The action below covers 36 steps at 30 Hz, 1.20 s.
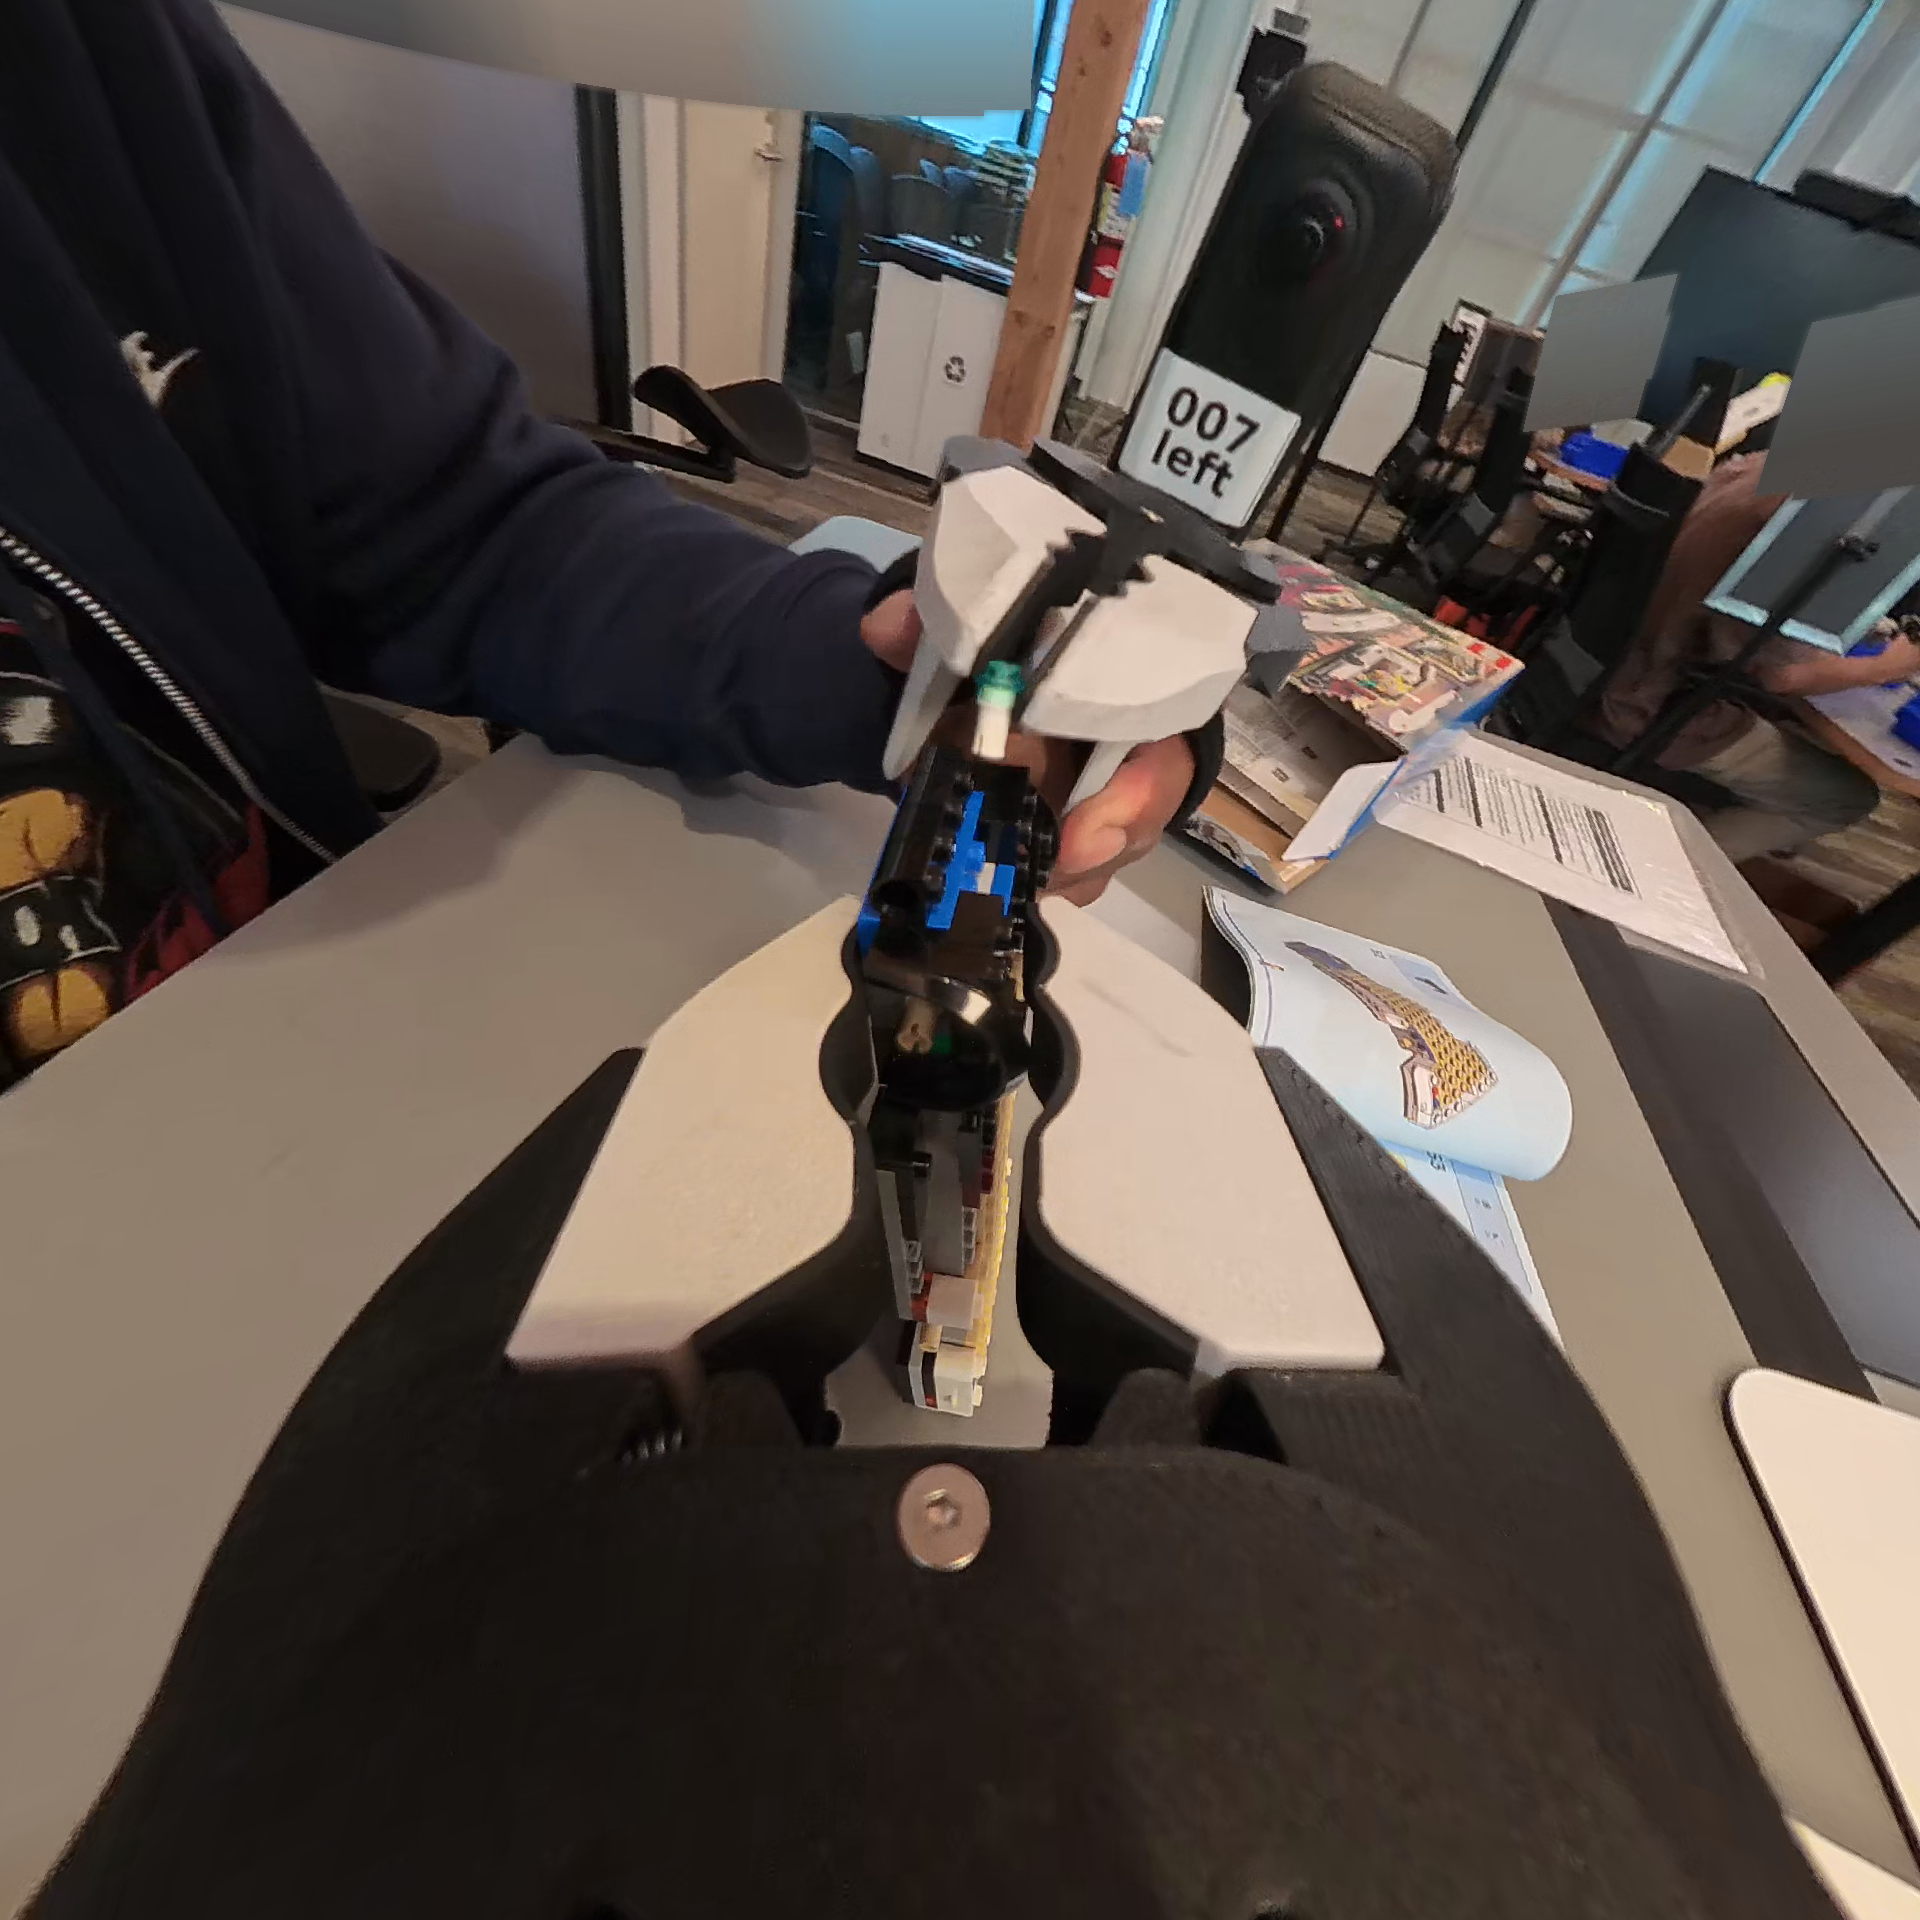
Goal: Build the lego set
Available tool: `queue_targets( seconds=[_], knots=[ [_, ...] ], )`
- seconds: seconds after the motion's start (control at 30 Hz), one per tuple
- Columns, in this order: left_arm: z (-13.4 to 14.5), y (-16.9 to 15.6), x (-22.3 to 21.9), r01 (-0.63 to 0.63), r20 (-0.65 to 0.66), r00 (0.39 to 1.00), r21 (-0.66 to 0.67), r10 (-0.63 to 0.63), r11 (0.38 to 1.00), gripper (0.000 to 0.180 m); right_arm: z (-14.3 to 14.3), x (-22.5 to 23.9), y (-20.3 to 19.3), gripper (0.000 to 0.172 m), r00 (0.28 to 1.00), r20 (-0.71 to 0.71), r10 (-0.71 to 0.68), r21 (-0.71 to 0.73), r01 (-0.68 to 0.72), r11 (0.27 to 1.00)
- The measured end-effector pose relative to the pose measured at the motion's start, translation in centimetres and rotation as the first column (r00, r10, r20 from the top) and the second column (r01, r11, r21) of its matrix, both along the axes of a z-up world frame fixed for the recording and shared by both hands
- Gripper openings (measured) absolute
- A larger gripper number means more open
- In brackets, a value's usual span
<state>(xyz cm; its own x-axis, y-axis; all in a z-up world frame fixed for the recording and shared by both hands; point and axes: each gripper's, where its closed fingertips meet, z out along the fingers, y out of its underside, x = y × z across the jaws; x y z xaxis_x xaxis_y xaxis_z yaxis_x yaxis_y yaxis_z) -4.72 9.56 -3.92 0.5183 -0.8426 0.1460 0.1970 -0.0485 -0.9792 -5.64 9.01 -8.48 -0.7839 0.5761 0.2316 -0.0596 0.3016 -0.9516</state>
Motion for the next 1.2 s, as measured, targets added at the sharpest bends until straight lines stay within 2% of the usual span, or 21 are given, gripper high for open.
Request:
queue_targets(
  seconds=[0.37, 1.2],
  knots=[
    [0.0, 0.3, 0.0, -0.003, 0.022, 1.0, -0.043, 0.004, 0.999, 0.006, 0.1, -0.2, 0.2, 0.025, 0.999, 0.029, -0.019, -0.028, 0.02, 0.999],
    [-0.7, 0.2, -1.1, -0.025, 0.061, 0.998, 0.022, 0.024, 0.999, 0.006, 0.3, -0.4, 0.9, 0.025, 0.999, 0.035, -0.032, -0.095, 0.035, 0.995]
  ],
)
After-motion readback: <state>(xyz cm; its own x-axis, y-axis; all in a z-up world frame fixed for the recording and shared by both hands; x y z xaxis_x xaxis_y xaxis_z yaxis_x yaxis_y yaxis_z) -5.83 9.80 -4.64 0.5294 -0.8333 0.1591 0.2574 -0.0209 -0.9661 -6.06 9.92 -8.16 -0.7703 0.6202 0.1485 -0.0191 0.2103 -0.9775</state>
